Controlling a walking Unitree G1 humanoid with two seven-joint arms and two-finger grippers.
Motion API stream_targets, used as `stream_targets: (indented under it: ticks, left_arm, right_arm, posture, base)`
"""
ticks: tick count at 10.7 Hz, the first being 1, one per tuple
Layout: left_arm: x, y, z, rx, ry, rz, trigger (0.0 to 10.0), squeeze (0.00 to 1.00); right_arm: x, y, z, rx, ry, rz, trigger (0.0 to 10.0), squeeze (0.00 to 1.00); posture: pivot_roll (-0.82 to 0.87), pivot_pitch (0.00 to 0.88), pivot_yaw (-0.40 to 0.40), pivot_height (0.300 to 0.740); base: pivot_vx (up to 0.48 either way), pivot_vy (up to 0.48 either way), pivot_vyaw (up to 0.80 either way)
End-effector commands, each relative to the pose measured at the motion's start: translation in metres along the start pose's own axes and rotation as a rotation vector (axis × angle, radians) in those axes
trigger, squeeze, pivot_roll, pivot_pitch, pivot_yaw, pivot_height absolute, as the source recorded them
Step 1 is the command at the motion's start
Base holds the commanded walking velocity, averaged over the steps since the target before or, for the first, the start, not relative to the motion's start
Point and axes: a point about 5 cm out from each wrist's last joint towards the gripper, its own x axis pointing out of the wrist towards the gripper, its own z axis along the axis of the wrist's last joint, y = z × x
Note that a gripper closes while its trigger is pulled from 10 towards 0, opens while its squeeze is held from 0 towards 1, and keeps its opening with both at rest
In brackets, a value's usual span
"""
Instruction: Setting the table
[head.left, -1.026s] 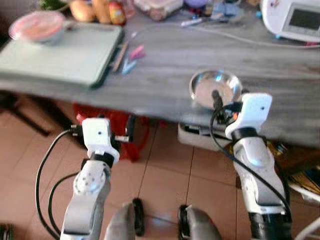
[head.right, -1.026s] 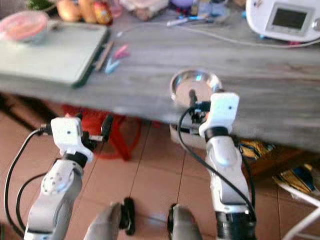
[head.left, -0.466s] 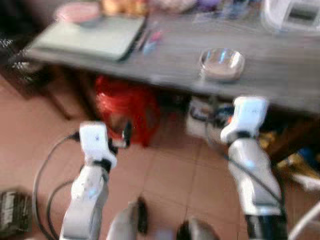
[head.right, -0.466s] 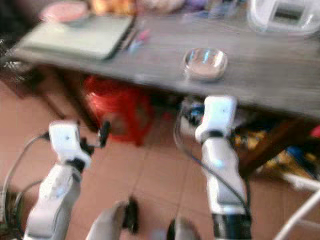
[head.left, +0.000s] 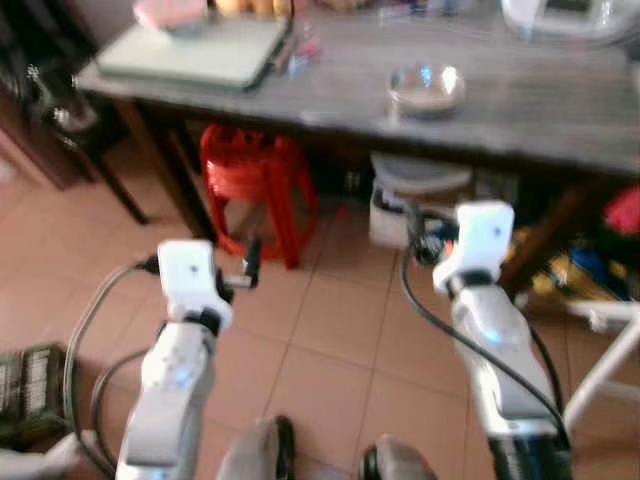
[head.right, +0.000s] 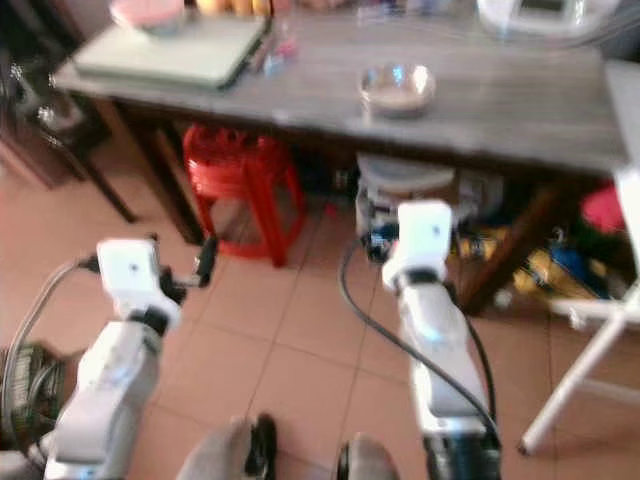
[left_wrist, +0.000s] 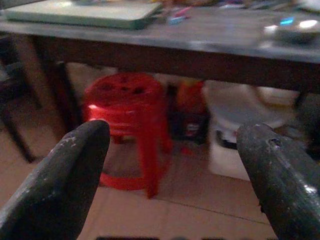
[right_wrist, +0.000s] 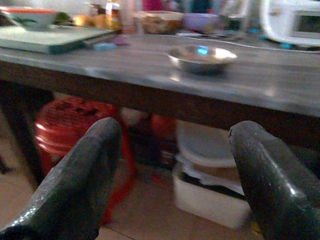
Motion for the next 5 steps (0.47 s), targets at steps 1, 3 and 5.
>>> stream_targets:
  ticks: [1,3,5]
  left_arm:
    - [0.0010,0.0024,0.0012,0.023,-0.007,0.001,10.0,0.00]
    - [0.0003,0.0006,0.0053,0.024,-0.040,-0.035,10.0,0.00]
    - [0.0013,-0.0025,0.0052,0.020,-0.043,-0.064,10.0,0.00]
  right_arm:
    - [0.0028,0.0000,0.0000,0.029,0.011,-0.016,10.0,0.00]
    - [0.0004,0.0003,-0.0049,0.103,0.039,-0.041,10.0,0.00]
    - [-0.0016,0.0062,0.0035,0.182,-0.002,0.028,10.0,0.00]
  posture:
    - [-0.03,0.142,0.036,0.740]
    - [-0.04,0.148,0.037,0.740]
    - [-0.04,0.149,0.036,0.740]
  base:
    - [0.000,0.000,0.00]
    - [0.000,0.000,0.00]
    - [0.000,-0.172,0.00]
